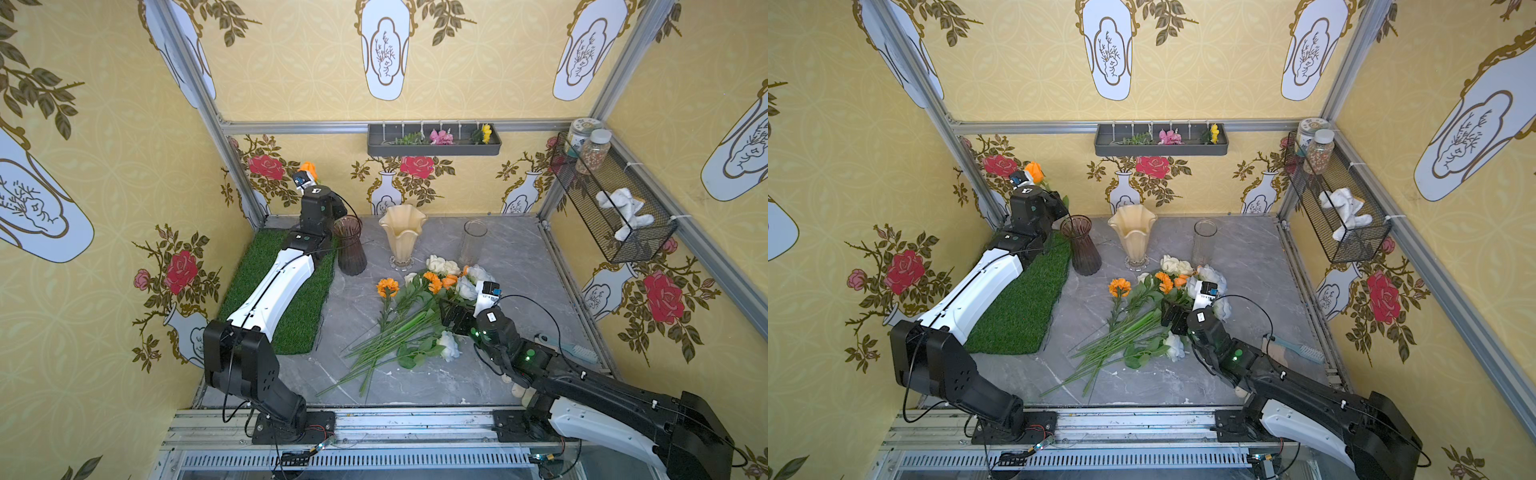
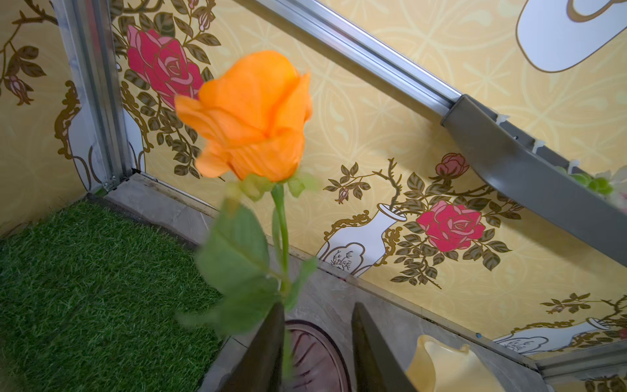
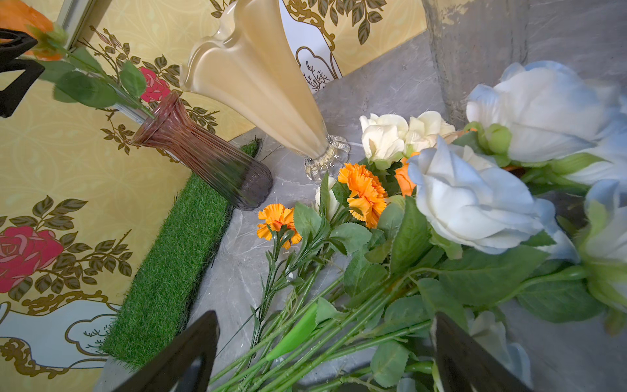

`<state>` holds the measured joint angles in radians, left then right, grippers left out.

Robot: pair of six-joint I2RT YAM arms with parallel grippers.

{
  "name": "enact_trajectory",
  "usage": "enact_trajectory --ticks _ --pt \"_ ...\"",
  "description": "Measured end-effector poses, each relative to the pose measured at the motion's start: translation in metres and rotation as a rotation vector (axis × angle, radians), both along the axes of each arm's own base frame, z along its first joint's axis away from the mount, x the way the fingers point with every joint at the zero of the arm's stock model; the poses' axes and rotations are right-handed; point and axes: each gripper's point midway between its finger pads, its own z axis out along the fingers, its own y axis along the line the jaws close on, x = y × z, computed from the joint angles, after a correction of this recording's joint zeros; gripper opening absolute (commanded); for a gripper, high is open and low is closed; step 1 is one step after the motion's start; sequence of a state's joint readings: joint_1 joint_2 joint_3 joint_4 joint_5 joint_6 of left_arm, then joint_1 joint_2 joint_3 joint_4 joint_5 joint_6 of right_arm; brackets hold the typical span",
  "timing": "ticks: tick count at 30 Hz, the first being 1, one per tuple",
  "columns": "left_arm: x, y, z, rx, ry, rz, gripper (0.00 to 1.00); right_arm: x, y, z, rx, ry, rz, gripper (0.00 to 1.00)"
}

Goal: Arrange the flowers in different vases according to their colors
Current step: Insert the flower into the vase, then pick up the flower at the center of the board.

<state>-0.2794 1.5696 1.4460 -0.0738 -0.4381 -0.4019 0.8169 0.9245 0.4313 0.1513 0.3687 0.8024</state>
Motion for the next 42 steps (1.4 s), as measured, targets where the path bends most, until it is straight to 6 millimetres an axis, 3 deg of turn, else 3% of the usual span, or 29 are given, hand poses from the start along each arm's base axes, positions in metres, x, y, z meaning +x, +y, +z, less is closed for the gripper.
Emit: enact_trajectory --ticks 8,12,15,20,27,29,31,35,42 --pt "-0.034 -0.019 0.022 -0.089 0.001 -0.072 0.65 0.010 -0.003 0.001 0.001 0.067 -0.028 1.00" --pt "-0.069 -0.031 0.030 -0.127 0.004 -0.127 0.74 0.018 0.006 0.007 -0.009 0.144 -0.017 0.94" --pt "-0.103 -0.035 0.025 -0.161 0.028 -0.153 0.81 0.018 0.027 0.016 -0.004 0.207 0.031 0.90" --pt "-0.157 -0.044 -0.009 -0.199 0.131 -0.206 0.87 0.024 0.059 0.018 -0.009 0.330 0.069 0.81" --pt "-0.212 -0.055 -0.105 -0.178 0.427 -0.243 0.94 0.022 0.089 -0.021 -0.059 0.517 0.055 0.71" --pt "-0.226 -0.055 -0.123 -0.167 0.485 -0.253 0.99 0.023 0.093 -0.030 -0.085 0.549 0.050 0.70" --pt "-0.237 -0.050 -0.131 -0.170 0.514 -0.250 1.00 0.027 0.097 -0.037 -0.101 0.579 0.030 0.70" --pt "-0.251 -0.047 -0.128 -0.178 0.519 -0.275 1.00 0.034 0.102 -0.046 -0.140 0.608 0.011 0.68" --pt "-0.263 -0.046 -0.135 -0.137 0.551 -0.324 1.00 0.048 0.108 -0.058 -0.188 0.631 -0.040 0.56"
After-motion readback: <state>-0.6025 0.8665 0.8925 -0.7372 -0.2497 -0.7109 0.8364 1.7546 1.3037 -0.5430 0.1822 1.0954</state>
